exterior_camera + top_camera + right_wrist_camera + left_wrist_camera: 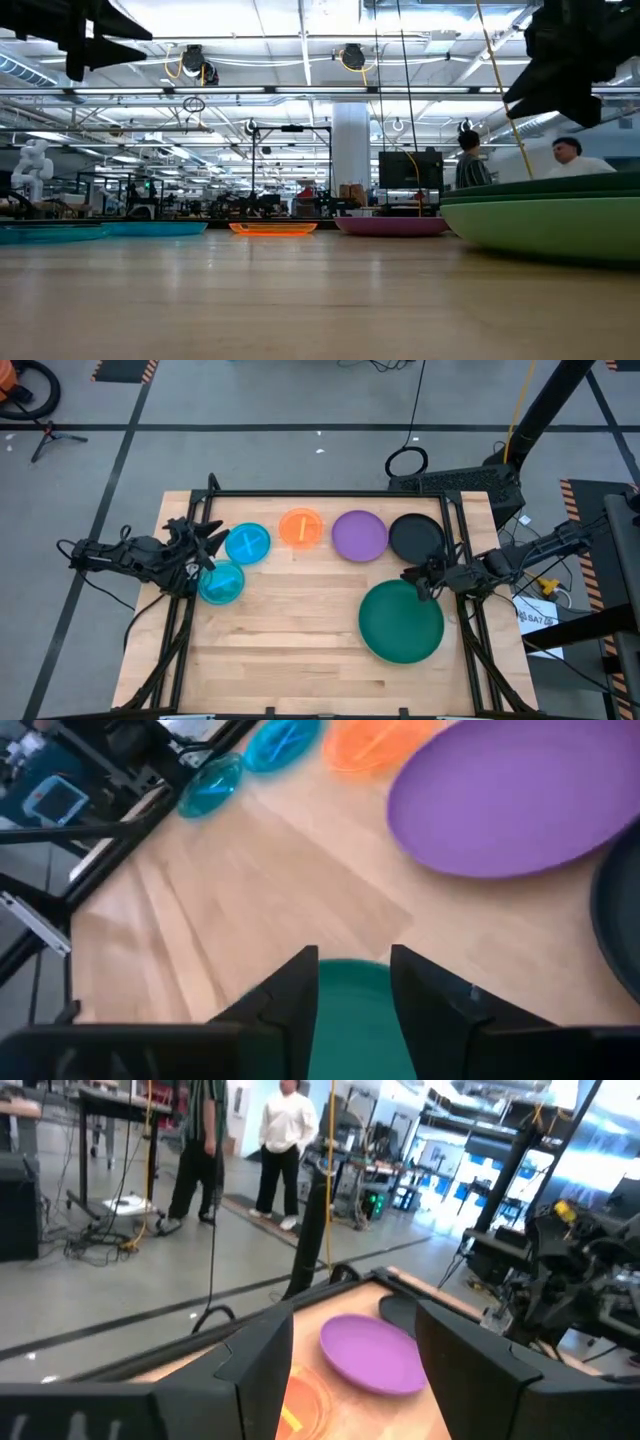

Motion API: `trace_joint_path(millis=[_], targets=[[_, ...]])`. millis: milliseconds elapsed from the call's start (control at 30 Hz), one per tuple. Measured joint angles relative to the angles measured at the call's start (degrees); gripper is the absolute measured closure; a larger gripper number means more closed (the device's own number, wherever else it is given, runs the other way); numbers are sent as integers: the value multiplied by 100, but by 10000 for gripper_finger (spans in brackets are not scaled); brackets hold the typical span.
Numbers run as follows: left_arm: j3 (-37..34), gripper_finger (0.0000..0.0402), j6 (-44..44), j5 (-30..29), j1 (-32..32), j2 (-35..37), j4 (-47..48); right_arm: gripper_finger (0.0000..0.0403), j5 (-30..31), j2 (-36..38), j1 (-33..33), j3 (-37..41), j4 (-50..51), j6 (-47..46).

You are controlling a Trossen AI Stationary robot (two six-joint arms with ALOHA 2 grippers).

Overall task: Stack plastic plates
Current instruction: Stack the black plate on top of the dark green plate

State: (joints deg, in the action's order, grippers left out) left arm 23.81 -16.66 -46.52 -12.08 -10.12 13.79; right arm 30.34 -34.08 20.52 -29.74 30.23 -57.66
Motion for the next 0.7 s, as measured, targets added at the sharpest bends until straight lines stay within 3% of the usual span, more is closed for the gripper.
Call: trace_joint_path(millis=[433,700], targets=[[-2,188,782,2,0,-1,-510,285,110,-1015,-672,-23,-727,10],[0,188,948,2,0,1,-367,285,-22,-1753,-1355,-509,-719,393]])
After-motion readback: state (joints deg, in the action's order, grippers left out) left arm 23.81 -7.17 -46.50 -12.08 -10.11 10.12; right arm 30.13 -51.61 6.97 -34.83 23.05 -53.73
